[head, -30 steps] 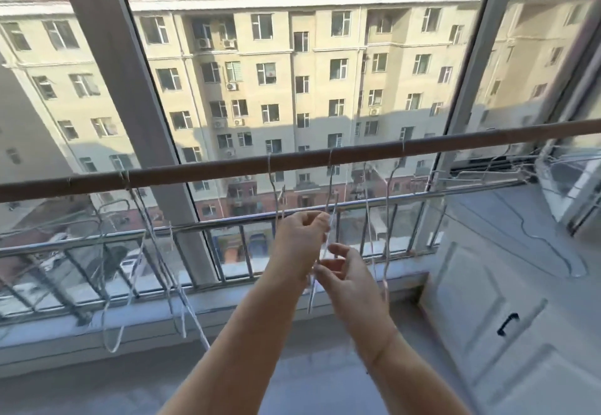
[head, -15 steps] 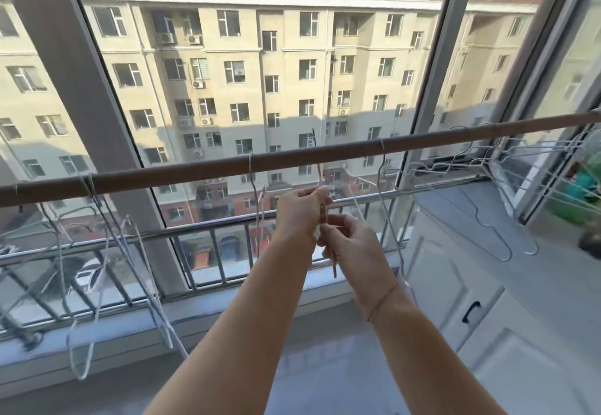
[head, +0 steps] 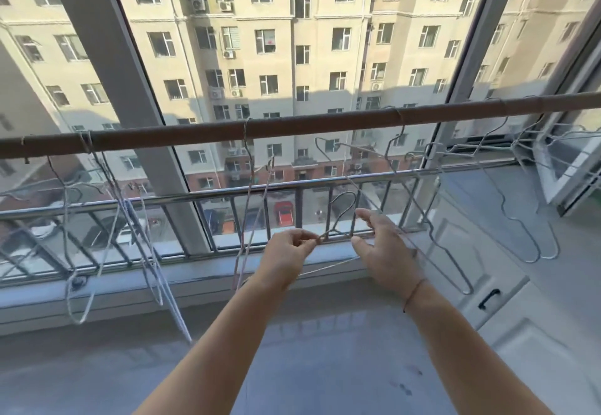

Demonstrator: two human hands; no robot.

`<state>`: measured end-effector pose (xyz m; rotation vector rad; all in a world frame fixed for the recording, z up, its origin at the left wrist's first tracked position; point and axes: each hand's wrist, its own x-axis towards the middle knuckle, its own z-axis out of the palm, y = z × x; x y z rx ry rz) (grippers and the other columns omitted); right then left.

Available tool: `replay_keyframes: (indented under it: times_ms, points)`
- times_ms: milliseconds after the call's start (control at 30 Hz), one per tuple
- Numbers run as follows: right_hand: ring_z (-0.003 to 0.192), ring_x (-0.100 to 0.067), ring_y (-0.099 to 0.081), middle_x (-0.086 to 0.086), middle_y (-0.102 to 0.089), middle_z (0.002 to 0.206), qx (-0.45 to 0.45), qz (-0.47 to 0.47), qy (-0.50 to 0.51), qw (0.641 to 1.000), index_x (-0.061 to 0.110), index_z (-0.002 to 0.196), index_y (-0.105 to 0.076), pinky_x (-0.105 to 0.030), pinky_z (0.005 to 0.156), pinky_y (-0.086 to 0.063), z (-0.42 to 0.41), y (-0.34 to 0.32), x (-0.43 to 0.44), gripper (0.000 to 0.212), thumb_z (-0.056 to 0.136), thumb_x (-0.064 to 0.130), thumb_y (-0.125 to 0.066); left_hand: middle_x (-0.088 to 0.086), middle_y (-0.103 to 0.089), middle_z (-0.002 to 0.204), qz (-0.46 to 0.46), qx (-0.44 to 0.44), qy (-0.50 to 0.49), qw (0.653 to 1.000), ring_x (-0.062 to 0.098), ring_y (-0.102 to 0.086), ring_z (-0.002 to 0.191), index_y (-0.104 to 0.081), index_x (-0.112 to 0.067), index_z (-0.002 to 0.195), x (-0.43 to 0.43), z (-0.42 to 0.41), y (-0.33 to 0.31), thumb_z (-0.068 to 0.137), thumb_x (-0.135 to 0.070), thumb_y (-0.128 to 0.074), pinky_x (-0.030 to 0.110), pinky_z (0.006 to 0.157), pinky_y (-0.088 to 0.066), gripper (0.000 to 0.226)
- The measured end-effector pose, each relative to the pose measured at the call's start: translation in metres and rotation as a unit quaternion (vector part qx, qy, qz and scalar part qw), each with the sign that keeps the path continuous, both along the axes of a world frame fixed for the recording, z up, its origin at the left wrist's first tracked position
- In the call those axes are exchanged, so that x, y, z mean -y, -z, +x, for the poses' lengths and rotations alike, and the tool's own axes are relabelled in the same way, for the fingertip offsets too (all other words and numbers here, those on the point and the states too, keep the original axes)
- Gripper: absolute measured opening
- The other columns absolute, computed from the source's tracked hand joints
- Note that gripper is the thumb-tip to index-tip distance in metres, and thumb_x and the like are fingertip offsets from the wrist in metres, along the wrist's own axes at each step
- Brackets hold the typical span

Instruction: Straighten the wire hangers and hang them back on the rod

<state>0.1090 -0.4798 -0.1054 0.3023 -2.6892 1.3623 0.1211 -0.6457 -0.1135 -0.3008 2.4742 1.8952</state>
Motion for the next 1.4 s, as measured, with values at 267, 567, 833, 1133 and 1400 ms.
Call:
replay_keyframes:
  times_ms: [267, 567, 833, 1133, 1400]
  points:
    - [0.056, 0.004, -0.052, 0.007, -0.063, 0.071, 0.095, 0.123, -0.148, 0.977, 0.017, 0.097, -0.062, -0.008, 0.057, -0.041, 0.023, -0.013, -0.022, 0.013, 0.089, 0.016, -0.052, -0.007, -0.065, 0.083, -0.008, -0.044, 0.035, 0.998, 0.007, -0.058, 0.079, -0.068, -0.015, 0.089, 0.007, 0.021, -0.001, 0.089, -0.009, -0.059, 0.005, 0.070, -0.041, 0.011]
    - [0.049, -0.009, -0.049, 0.004, -0.047, 0.051, 0.082, -0.059, -0.099, 0.990, 0.016, 0.089, -0.063, -0.029, 0.055, -0.056, 0.066, -0.054, -0.030, 0.018, 0.092, 0.008, -0.047, -0.007, -0.062, 0.060, -0.019, -0.136, -0.030, 0.990, 0.000, -0.050, 0.054, -0.066, -0.016, 0.072, -0.059, 0.060, -0.040, 0.078, -0.048, -0.068, 0.015, 0.056, -0.040, 0.032]
    - [0.050, -0.009, -0.052, -0.005, -0.058, 0.057, -0.010, -0.118, -0.042, 0.992, 0.018, 0.096, -0.064, -0.018, 0.047, -0.044, 0.047, -0.100, -0.021, 0.021, 0.093, 0.008, -0.045, -0.011, -0.060, 0.052, 0.104, -0.160, -0.003, 0.982, -0.002, -0.050, 0.050, -0.071, -0.017, 0.070, -0.075, 0.018, -0.099, 0.084, -0.027, -0.066, 0.020, 0.061, -0.045, 0.018]
    - [0.050, -0.015, -0.054, -0.007, -0.060, 0.057, 0.003, -0.084, -0.015, 0.996, 0.008, 0.101, -0.062, -0.024, 0.047, -0.043, 0.002, -0.103, -0.008, 0.023, 0.091, 0.005, -0.042, 0.002, -0.065, 0.061, 0.073, -0.092, -0.047, 0.992, 0.013, -0.056, 0.057, -0.068, -0.016, 0.065, -0.074, -0.033, -0.108, 0.084, -0.027, -0.065, 0.031, 0.068, -0.048, 0.022]
    - [0.045, -0.011, -0.055, -0.004, -0.060, 0.054, 0.046, -0.093, 0.009, 0.995, 0.008, 0.100, -0.061, -0.019, 0.038, -0.043, -0.003, -0.084, -0.013, 0.021, 0.090, 0.007, -0.043, 0.008, -0.064, 0.068, 0.080, -0.070, -0.046, 0.993, 0.019, -0.054, 0.066, -0.069, -0.017, 0.067, -0.074, -0.030, -0.087, 0.084, -0.029, -0.066, 0.034, 0.071, -0.047, 0.021]
